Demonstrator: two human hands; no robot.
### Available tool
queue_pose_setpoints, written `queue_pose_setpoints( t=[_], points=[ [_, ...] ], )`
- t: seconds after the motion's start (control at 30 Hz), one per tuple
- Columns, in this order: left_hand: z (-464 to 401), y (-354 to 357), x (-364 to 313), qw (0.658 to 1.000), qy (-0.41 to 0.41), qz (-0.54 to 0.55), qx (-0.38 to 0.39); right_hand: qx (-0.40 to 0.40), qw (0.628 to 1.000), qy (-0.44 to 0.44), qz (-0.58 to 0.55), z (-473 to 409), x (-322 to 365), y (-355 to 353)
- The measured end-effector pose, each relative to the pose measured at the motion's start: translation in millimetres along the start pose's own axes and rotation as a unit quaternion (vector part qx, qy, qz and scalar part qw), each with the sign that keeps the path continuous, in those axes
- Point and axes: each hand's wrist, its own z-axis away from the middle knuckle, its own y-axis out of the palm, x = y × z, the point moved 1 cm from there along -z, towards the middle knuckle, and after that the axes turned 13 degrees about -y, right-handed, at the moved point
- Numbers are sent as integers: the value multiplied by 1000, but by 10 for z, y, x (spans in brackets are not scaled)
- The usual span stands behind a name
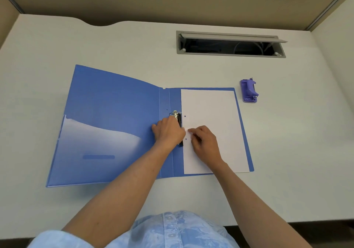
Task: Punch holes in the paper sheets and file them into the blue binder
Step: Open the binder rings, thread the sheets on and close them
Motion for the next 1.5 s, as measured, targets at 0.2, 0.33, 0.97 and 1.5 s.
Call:
queue_pose_setpoints(
  t=[0.2, 0.33, 0.97, 1.5],
  points=[
    [-38, -22, -33, 999, -24, 18, 35, -7, 1000, -5, 9, 31, -8, 44],
    [-26, -23, -9, 994, -58, 79, 58, -9, 1000, -3, 9, 32, -6, 46],
    [134, -51, -179, 989, -6, 150, -4, -2, 1000, -12, -5, 43, -44, 56],
    [80, -361, 436, 993, -55, 56, -92, -9, 1000, -12, -7, 53, -56, 56]
  ],
)
